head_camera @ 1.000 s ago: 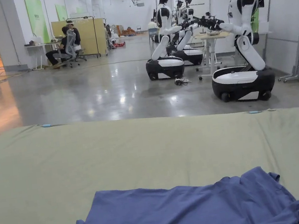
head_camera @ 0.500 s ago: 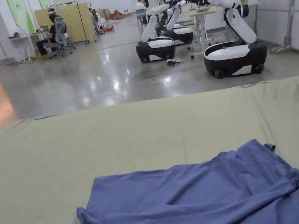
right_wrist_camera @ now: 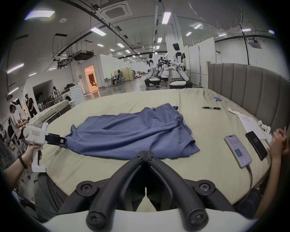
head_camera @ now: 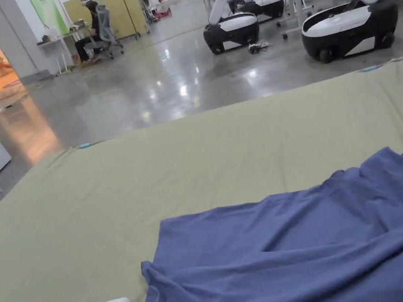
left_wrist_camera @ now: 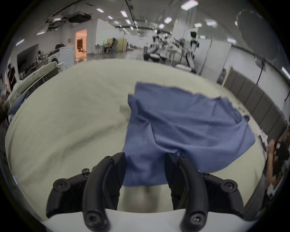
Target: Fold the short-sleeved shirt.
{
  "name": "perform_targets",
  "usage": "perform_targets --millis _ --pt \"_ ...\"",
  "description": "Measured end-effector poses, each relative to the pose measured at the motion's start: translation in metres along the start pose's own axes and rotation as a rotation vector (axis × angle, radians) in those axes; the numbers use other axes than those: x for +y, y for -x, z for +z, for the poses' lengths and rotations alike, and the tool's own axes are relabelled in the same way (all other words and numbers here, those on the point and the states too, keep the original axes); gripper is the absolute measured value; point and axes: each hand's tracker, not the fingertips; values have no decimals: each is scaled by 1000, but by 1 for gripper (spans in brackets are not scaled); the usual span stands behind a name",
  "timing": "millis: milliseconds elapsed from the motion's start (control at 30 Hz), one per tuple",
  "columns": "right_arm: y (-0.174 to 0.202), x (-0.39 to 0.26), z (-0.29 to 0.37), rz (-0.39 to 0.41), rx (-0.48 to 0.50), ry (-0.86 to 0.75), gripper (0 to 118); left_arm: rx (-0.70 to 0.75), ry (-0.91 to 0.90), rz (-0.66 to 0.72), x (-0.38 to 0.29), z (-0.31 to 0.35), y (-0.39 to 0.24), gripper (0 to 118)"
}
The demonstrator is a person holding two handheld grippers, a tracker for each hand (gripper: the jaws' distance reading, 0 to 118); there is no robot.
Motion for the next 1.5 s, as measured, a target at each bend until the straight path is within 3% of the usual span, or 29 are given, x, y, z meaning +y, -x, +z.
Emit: perform_targets --millis 67,133,233,300,367,400,433,500,600,667,700,733,767,833,933,1100,1433,1500 --pt "-7 -2 -4 -21 -14 16 0 5 -44 -31 1 6 -8 44" --pt "-15 -2 -10 -63 -24 32 0 21 -30 -55 4 4 -13 12" --pt "-29 7 -28 -135 -44 70 2 66 45 -184 6 -6 -27 11" --pt "-48 13 -52 -160 -52 102 30 77 81 -217 11 -9 -30 11" --pt "-66 19 -82 -224 -56 120 49 100 89 -241 15 -11 -33 11" --pt "-78 20 -98 -259 -65 142 76 100 92 -252 15 -12 -34 11" --pt "-88 22 -116 -303 -91 161 89 99 92 -254 14 -8 -33 11" --pt "-101 22 -153 -288 -194 247 88 82 91 -233 13 -8 -33 12" --pt "-109 7 -191 -273 -186 413 86 65 84 -210 9 -2 -34 11" --pt "-92 14 -175 -144 -203 326 70 57 77 -201 8 -1 -34 11" --pt "-86 16 -174 -111 -127 325 62 50 72 -201 7 2 -32 11" --pt "-79 14 -178 -66 -164 355 9 34 57 -202 6 2 -30 11" --pt "-78 12 -184 -28 -214 381 7 10 42 -186 7 2 -25 11" --pt "-77 19 -175 -57 -204 374 7 -38 24 -120 12 17 -11 10" --pt "-74 30 -138 -59 -252 267 7 -8 -87 -146 5 61 -14 9" --pt "-61 19 -80 1 -292 260 7 -79 -137 -134 -14 113 -3 8" --pt "-48 -44 -3 -17 -283 328 7 -120 -58 -75 -103 148 14 8" --pt "-48 -46 -3 5 -287 296 7 -123 -140 -74 -108 151 17 8"
